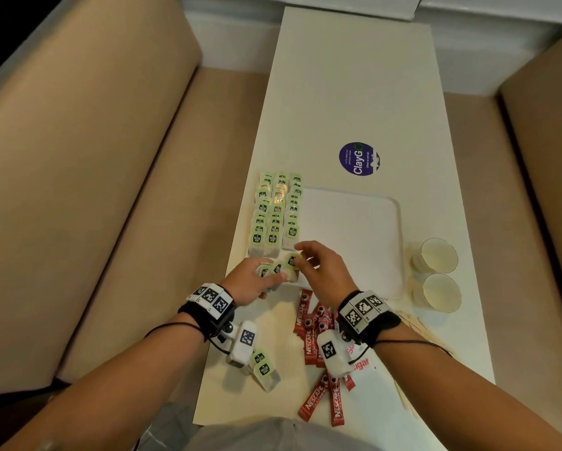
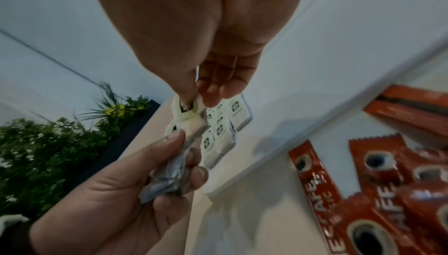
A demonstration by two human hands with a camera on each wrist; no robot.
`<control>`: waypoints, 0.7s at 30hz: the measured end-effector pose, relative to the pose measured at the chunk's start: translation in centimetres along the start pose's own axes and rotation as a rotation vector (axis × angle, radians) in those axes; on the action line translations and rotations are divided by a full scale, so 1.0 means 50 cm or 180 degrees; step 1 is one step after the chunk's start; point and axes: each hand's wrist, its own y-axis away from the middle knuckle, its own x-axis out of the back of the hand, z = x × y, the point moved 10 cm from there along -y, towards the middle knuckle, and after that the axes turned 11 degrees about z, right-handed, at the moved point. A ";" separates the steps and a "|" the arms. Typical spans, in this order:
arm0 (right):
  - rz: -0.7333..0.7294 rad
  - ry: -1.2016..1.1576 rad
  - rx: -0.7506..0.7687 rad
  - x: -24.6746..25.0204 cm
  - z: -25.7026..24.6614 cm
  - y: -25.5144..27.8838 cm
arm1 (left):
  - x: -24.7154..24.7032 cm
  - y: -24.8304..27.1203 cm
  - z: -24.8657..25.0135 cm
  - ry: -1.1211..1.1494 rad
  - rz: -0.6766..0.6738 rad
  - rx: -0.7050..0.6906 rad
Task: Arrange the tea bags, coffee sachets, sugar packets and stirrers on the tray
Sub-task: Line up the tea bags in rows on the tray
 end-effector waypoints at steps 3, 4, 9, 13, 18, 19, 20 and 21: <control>0.0011 0.0003 -0.0214 -0.009 0.033 -0.008 | 0.004 -0.015 -0.002 0.0189 0.0082 0.0067; -0.0060 0.0037 -0.0251 -0.017 0.045 -0.010 | 0.008 -0.022 -0.008 0.0231 0.0126 0.0106; -0.0345 0.0157 -0.0214 -0.054 0.060 -0.014 | 0.017 -0.047 -0.021 0.0214 0.0138 0.0198; -0.0217 0.0395 -0.0225 -0.054 0.073 -0.045 | 0.037 -0.067 -0.030 0.0175 0.0329 0.0319; -0.0148 0.0941 -0.0396 -0.064 0.113 -0.089 | 0.044 -0.089 -0.046 0.0249 0.0353 0.0499; -0.0185 0.1004 -0.0450 -0.070 0.120 -0.093 | 0.043 -0.091 -0.044 0.0220 0.0332 0.0492; -0.0200 0.1051 -0.0495 -0.074 0.125 -0.097 | 0.042 -0.093 -0.042 0.0189 0.0308 0.0477; -0.0190 0.1088 -0.0528 -0.077 0.129 -0.100 | 0.041 -0.096 -0.042 0.0165 0.0289 0.0474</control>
